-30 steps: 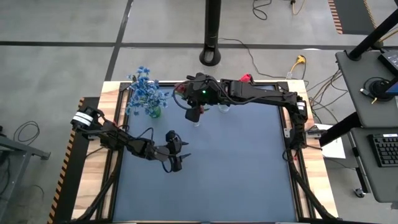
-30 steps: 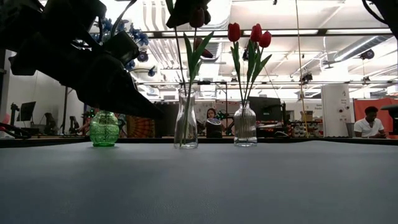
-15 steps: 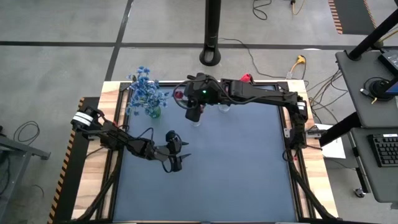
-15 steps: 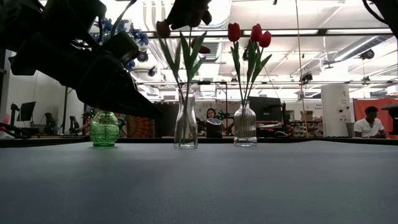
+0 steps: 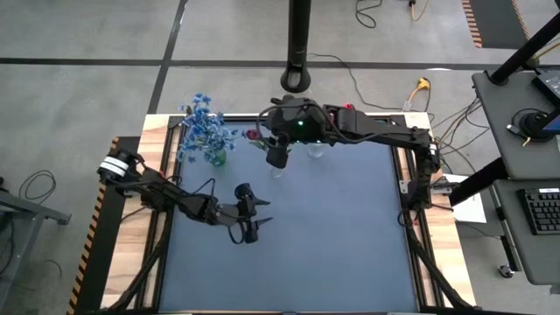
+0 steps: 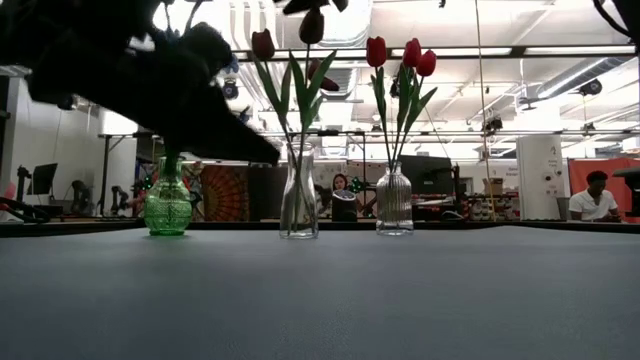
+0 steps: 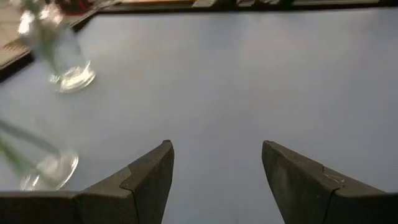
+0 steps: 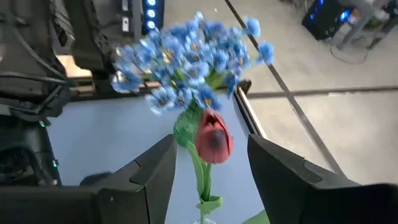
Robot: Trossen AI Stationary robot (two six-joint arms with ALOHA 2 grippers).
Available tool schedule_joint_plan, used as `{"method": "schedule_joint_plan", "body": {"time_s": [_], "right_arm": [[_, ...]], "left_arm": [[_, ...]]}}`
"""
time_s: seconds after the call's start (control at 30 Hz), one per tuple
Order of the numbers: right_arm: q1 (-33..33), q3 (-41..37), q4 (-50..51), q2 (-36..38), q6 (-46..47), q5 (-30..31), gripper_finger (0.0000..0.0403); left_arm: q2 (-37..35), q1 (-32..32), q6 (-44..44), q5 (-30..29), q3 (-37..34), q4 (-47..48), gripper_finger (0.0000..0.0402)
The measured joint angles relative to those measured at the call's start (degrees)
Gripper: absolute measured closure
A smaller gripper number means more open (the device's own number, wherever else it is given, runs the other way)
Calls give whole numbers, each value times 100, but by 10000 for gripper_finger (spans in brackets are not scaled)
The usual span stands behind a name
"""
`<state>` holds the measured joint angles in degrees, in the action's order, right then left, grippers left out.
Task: Sort flowers into vase by color
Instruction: Return to Home Position
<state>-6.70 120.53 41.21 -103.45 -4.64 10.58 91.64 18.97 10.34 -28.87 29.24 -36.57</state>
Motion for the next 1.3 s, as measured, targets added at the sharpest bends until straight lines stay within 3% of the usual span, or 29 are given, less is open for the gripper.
{"method": "schedule_joint_plan", "body": {"time_s": [0.27, 0.47, 0.57, 0.73, 0.83, 1.0, 1.17, 1.3], "right_arm": [[568, 131, 79, 398, -521, -5, 220], [1291, 101, 253, 809, -835, 0, 233], [1696, -6, 315, 1006, -890, 77, 241], [2449, -568, 265, 1448, -824, 548, 255], [2906, -1191, -77, 1733, -814, 945, 264], [3456, -2431, -789, 2349, -718, 1094, 274], [3675, -3678, -1654, 3000, -543, 1109, 283], [3677, -4528, -2220, 3443, -443, 1116, 292]], "left_arm": [[-597, 381, 26, 106, 598, 1695, 173], [-1399, 1335, 89, -21, 1218, 2799, 173], [-1704, 1929, -24, -525, 1674, 3354, 173], [-1816, 2958, -278, -2298, 2773, 5114, 173], [-1777, 3326, -742, -2768, 3298, 5567, 174], [-1808, 3284, -1947, -1846, 3514, 4974, 185], [-1917, 2643, -2925, 252, 3170, 4166, 213], [-2194, 1957, -2805, 1470, 2912, 4648, 255]]}}
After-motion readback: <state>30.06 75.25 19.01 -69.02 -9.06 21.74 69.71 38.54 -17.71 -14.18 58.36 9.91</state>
